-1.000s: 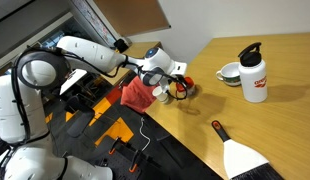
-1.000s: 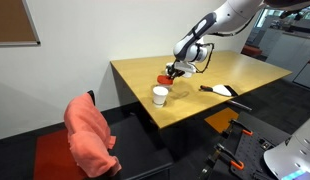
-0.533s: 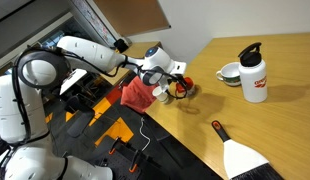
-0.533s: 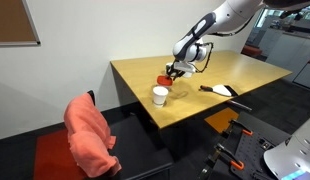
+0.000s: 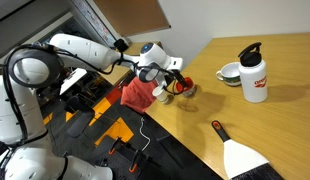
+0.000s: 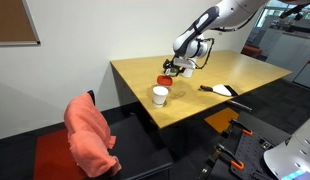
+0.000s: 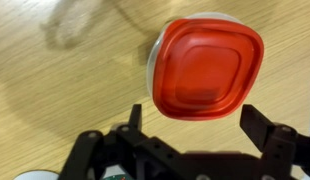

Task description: Move the candies from the white cup to the bowl and close it

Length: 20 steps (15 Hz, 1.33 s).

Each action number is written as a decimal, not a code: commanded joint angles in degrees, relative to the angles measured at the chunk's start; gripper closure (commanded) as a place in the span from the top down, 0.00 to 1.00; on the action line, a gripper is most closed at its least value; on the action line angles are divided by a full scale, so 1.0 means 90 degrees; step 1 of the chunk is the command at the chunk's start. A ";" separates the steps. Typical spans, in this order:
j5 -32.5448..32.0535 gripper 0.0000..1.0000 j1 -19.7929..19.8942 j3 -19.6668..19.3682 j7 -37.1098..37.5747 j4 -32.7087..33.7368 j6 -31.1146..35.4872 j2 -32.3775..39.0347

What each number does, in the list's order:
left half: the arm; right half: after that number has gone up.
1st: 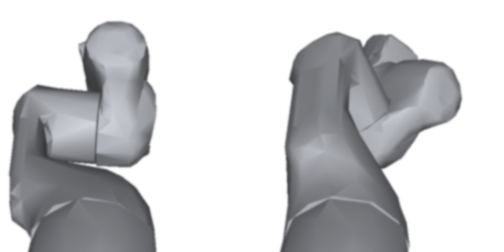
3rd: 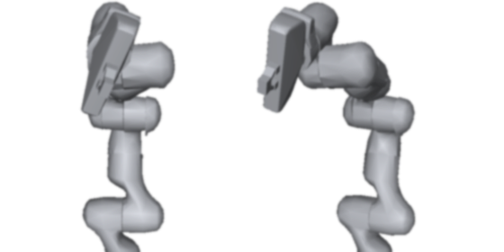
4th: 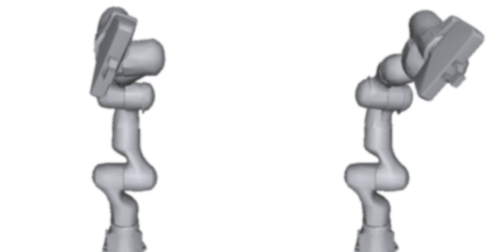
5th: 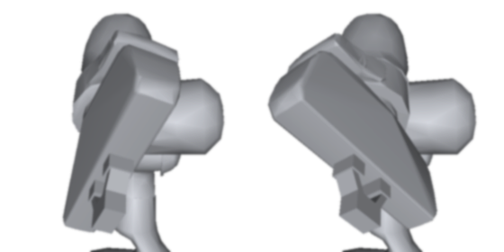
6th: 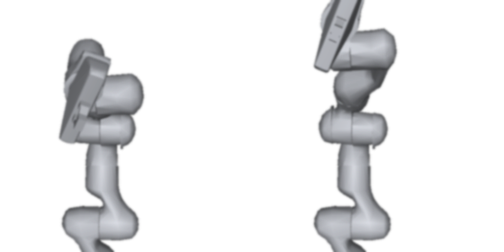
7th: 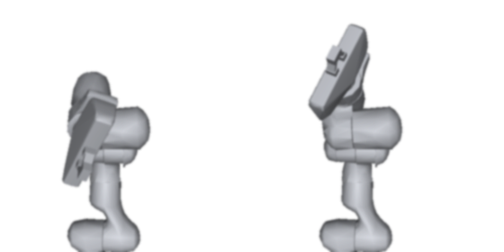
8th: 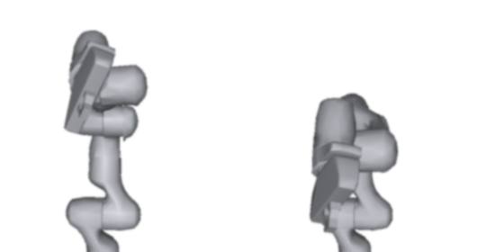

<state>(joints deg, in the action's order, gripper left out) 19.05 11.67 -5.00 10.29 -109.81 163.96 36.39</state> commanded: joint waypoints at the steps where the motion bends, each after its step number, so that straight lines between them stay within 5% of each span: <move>1: -0.0080 1.00 0.0096 0.0068 -0.0208 -0.0644 0.0115 -0.0776; 8: 0.0124 1.00 0.0832 0.0519 -0.1454 -0.0728 -0.0300 -0.1433; 13: 0.0244 1.00 0.1548 0.0777 -0.2961 -0.0538 -0.1606 -0.1555; 17: -0.0022 1.00 0.1851 0.0403 -0.4324 -0.0420 -0.3117 -0.1623; 20: -0.0866 1.00 0.1737 -0.0202 -0.4721 -0.0388 -0.3309 -0.1602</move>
<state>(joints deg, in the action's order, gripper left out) 17.01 28.06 -3.12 -29.12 -113.51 136.88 22.98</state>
